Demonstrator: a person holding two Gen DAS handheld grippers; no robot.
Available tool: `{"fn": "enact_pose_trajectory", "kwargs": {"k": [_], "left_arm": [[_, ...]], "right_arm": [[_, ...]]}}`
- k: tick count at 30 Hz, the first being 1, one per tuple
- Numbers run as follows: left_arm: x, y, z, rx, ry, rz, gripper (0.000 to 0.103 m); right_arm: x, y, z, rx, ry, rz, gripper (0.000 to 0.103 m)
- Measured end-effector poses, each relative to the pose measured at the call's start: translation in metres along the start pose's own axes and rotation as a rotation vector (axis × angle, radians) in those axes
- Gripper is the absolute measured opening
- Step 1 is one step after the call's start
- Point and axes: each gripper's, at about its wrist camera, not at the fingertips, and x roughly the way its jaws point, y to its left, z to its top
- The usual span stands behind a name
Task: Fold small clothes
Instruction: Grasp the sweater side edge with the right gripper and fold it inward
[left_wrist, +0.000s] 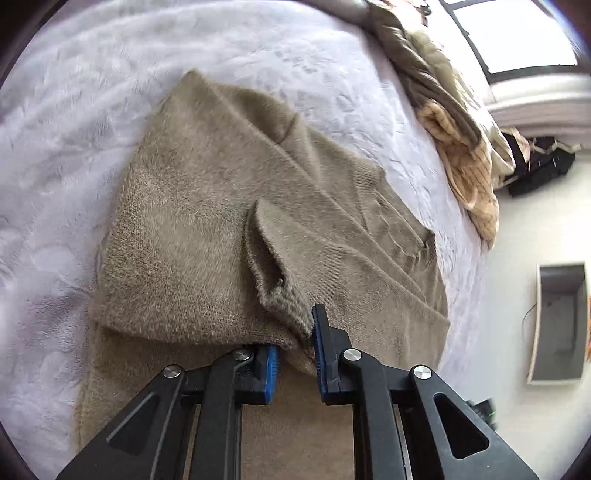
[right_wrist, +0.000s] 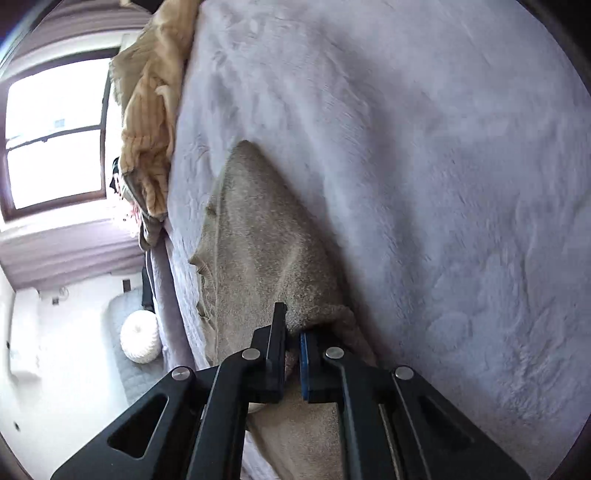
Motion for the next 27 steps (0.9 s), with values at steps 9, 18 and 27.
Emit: {"fn": "enact_pose_trajectory", "kwargs": {"k": [9,18,27], "left_arm": [[0.007,0.017,-0.013,0.046,0.007,0.067,0.018],[-0.037,0.040,-0.025,0.049,-0.003,0.267,0.019],[-0.046,0.047,0.015,0.120,-0.082,0.299,0.080]], "right_arm": [[0.019,-0.014,0.013,-0.124,0.095,-0.114,0.006],[0.000,-0.002,0.004,-0.184,0.120,-0.177,0.017],[-0.010,0.002,0.008,-0.271,0.122,-0.226,0.059]]}}
